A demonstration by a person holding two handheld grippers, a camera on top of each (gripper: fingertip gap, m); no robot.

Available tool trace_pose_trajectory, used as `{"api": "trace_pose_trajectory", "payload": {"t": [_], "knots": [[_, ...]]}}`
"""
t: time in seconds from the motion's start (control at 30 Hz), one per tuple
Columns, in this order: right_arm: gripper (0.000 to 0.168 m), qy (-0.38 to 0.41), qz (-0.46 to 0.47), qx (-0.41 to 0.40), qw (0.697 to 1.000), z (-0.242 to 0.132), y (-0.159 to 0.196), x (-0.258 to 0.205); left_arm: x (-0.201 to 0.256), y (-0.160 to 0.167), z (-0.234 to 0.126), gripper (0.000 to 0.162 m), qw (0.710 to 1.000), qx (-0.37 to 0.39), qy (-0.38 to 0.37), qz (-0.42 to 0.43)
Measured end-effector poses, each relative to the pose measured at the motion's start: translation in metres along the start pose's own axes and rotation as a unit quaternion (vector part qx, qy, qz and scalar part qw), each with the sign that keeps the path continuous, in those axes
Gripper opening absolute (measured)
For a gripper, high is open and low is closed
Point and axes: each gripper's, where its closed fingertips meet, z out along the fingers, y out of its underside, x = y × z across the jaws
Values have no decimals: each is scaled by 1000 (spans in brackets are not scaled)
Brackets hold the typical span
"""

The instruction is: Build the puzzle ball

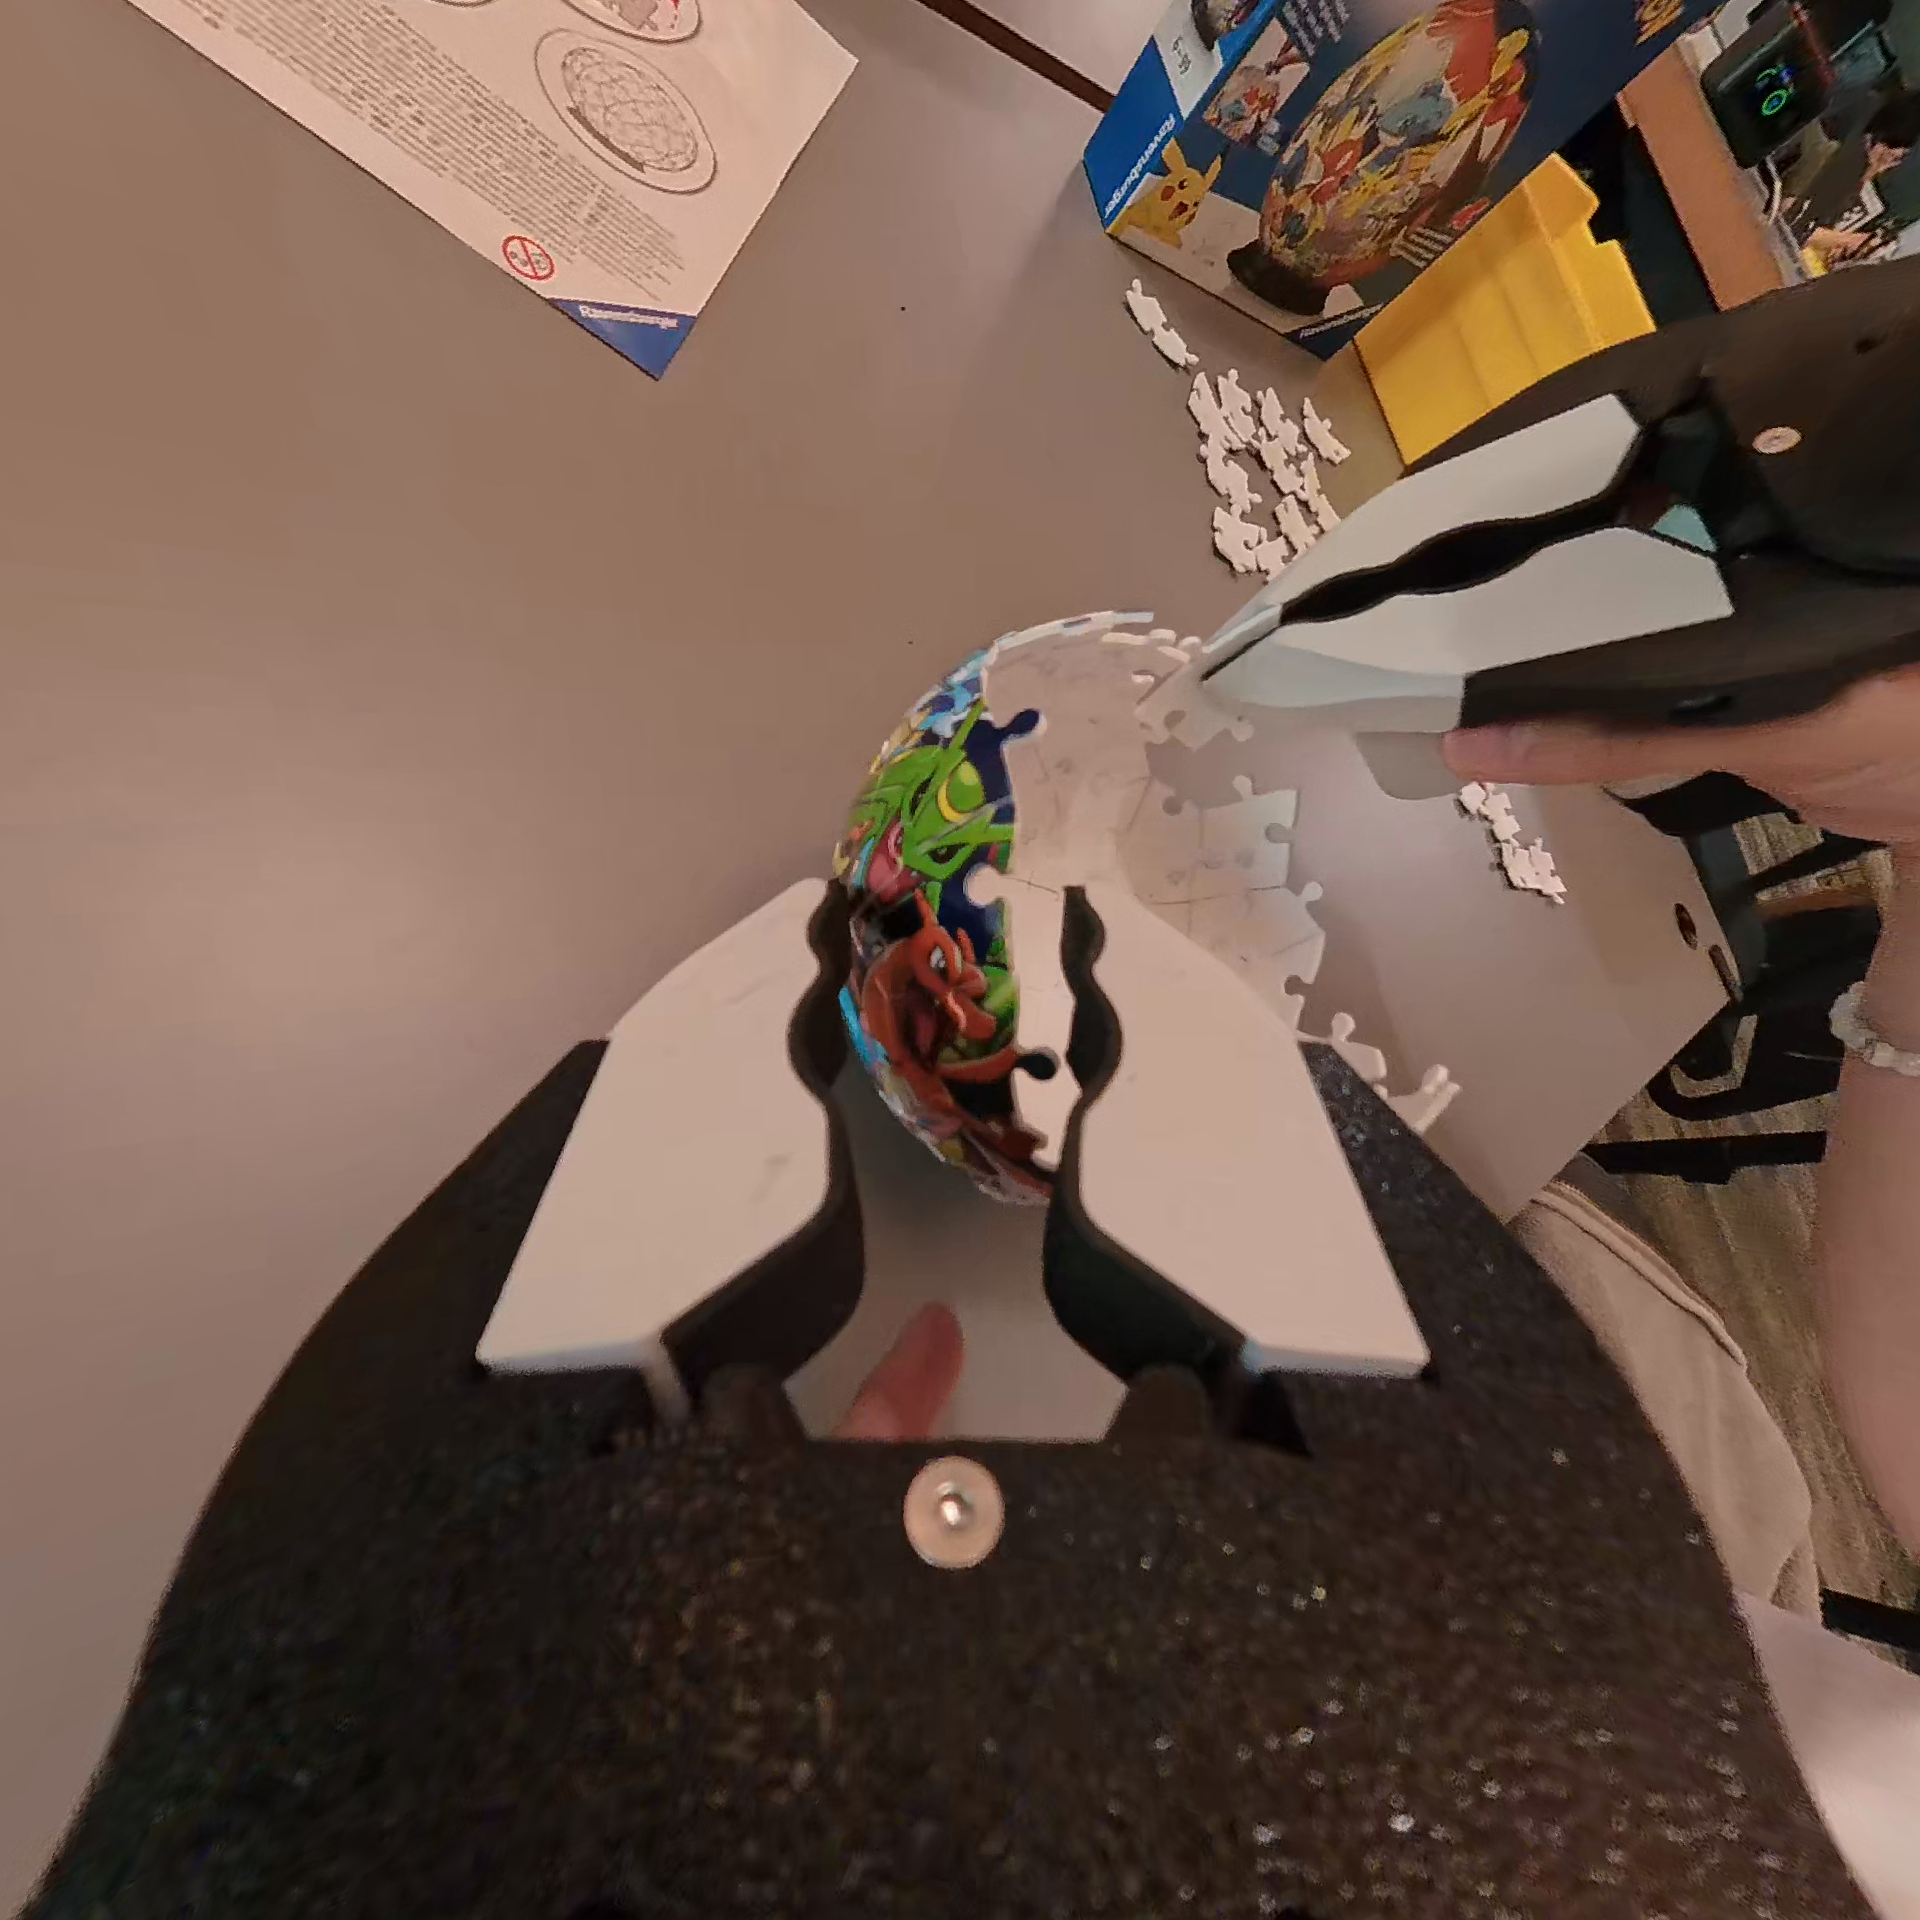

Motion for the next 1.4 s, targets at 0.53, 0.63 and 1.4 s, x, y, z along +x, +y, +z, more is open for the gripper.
{"api": "trace_pose_trajectory", "payload": {"t": [0.53, 0.63, 1.4], "knots": [[3, -27, 53, -6, 998, 23, 24, 17, 33, -14, -9, 69, 977, 40, -9, 211], [3, -35, 62, -6, 997, 28, 28, 21, 35, -16, -21, 65, 947, 46, -30, 318], [5, -114, 96, 52, 987, 31, 40, 43, 48, 6, 66, 123, 921, -67, -28, 382]]}}
